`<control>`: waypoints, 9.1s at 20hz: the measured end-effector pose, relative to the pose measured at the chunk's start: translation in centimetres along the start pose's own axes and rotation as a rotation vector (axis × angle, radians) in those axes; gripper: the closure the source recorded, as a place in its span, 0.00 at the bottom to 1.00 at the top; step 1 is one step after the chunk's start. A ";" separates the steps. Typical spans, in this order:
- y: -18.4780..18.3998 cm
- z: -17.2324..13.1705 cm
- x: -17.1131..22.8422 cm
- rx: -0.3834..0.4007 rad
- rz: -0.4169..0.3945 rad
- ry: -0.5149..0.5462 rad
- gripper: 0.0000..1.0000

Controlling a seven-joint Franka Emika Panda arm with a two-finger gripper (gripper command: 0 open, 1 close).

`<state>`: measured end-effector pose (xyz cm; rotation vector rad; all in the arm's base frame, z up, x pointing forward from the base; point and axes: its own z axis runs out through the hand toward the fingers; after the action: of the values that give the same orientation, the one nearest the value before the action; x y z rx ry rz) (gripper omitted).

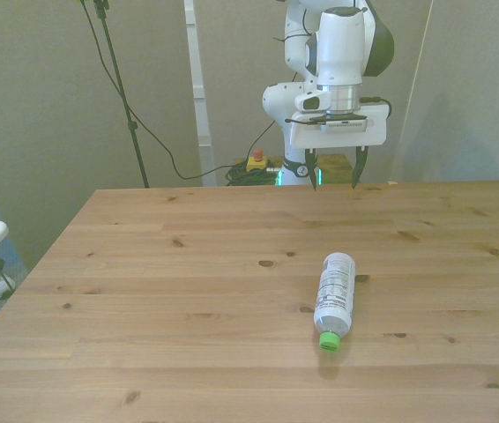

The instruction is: Stand the water bottle

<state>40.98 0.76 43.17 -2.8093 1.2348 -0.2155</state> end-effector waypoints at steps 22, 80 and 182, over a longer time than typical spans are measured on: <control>-13.3 0.7 20.8 0.090 0.180 0.104 0.00; -19.6 12.0 27.3 0.021 0.304 0.116 1.00; -1.9 -15.5 13.6 0.111 0.151 0.228 0.00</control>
<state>49.02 -8.01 60.06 -2.6405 1.4233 -0.5886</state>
